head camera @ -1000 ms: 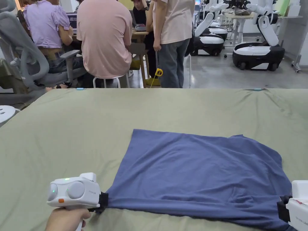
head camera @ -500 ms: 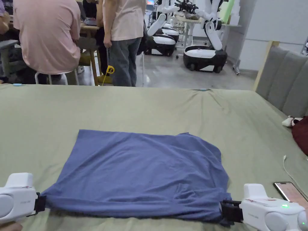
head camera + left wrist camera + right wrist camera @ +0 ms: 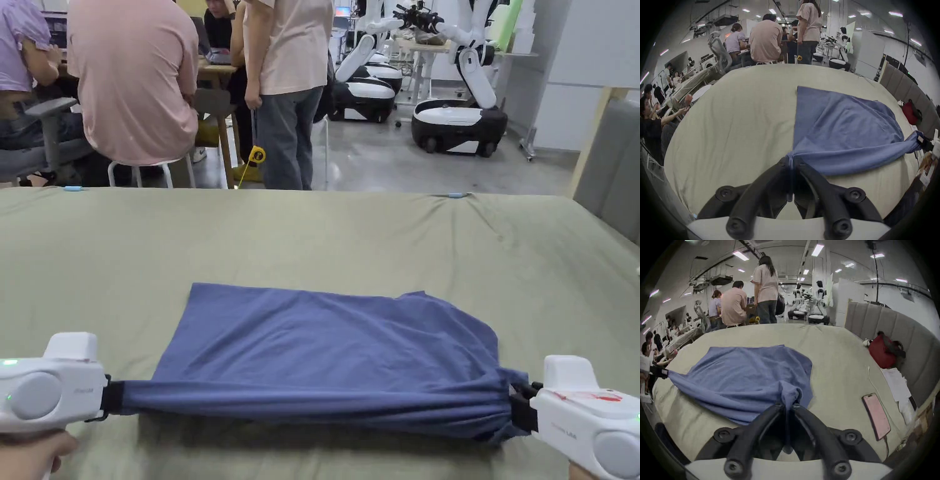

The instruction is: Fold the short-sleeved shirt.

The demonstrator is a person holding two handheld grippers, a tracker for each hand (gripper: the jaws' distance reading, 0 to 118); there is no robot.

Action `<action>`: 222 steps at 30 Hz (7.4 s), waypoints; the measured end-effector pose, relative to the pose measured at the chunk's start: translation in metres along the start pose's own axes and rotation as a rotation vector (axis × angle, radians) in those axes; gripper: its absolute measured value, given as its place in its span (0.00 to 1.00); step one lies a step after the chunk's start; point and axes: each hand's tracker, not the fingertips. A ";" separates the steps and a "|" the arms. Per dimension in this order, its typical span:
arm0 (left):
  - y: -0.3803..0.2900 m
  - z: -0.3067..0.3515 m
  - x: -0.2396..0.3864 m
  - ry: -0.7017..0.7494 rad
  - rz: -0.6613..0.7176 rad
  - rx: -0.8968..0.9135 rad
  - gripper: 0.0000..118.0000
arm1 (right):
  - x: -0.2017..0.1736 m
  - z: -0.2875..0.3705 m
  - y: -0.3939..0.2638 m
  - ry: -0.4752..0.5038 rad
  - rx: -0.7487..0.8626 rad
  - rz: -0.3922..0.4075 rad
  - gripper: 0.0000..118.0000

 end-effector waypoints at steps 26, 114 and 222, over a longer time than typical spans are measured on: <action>-0.008 -0.013 0.125 -0.027 -0.035 0.408 0.73 | -0.082 -0.025 0.020 -0.028 0.171 0.017 0.89; -0.001 -0.013 0.104 -0.022 -0.124 0.388 0.00 | -0.126 -0.020 0.042 -0.034 0.209 0.085 0.00; -0.113 -0.128 -0.067 -0.739 1.004 -0.003 0.07 | -0.210 0.012 -0.011 0.005 0.208 0.046 0.00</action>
